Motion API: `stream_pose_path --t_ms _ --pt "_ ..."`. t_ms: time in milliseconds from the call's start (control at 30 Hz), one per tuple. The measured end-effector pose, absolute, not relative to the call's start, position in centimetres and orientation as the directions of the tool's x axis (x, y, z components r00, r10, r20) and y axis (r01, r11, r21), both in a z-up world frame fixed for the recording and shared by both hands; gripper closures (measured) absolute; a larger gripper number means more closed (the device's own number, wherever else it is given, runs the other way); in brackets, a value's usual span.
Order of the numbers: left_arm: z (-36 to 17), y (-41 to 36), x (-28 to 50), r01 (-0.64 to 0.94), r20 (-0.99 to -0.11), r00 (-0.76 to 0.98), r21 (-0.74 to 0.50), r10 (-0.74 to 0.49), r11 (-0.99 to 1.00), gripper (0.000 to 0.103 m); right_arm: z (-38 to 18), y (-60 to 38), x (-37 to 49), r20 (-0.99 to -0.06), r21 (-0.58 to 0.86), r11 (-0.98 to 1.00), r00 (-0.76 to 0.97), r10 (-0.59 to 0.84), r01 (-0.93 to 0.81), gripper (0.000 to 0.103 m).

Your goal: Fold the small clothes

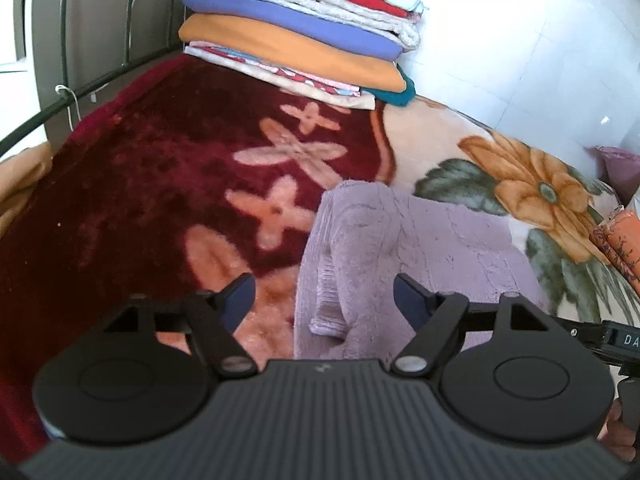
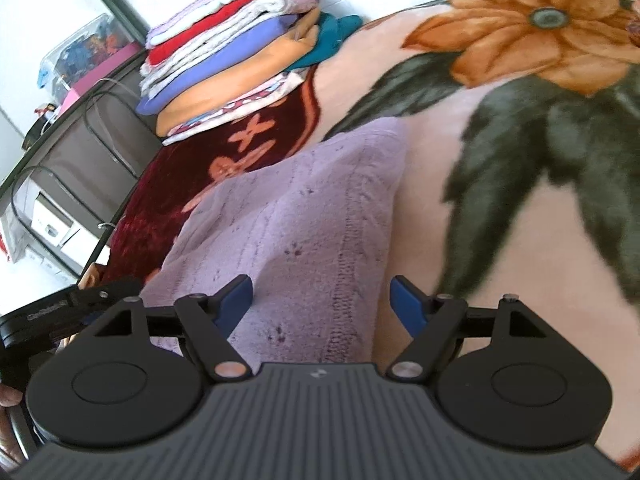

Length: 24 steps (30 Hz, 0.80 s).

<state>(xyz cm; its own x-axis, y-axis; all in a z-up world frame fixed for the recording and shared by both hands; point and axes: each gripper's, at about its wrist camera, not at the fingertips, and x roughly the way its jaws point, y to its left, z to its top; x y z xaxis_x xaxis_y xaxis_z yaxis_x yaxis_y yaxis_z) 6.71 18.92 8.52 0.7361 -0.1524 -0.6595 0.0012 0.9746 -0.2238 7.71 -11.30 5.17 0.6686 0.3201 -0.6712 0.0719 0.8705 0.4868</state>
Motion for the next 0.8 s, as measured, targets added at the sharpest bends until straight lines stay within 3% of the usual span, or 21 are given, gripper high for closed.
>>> stream_pose_path --t_ms 200,567,800 --pt "8.0 19.4 6.9 0.057 -0.660 0.691 -0.357 -0.295 0.932 0.026 4.7 -11.2 8.3 -0.703 0.466 0.882 0.636 0.319 0.072 0.020" --pt "6.0 17.7 7.9 0.092 -0.736 0.621 -0.272 -0.269 0.958 0.025 3.7 -10.3 9.3 -0.715 0.468 0.882 0.609 0.343 0.053 0.018" --pt "4.6 18.2 9.0 0.068 -0.747 0.589 -0.332 -0.307 0.941 0.021 2.9 -10.2 10.1 -0.716 0.477 0.878 0.597 0.363 0.037 0.015"
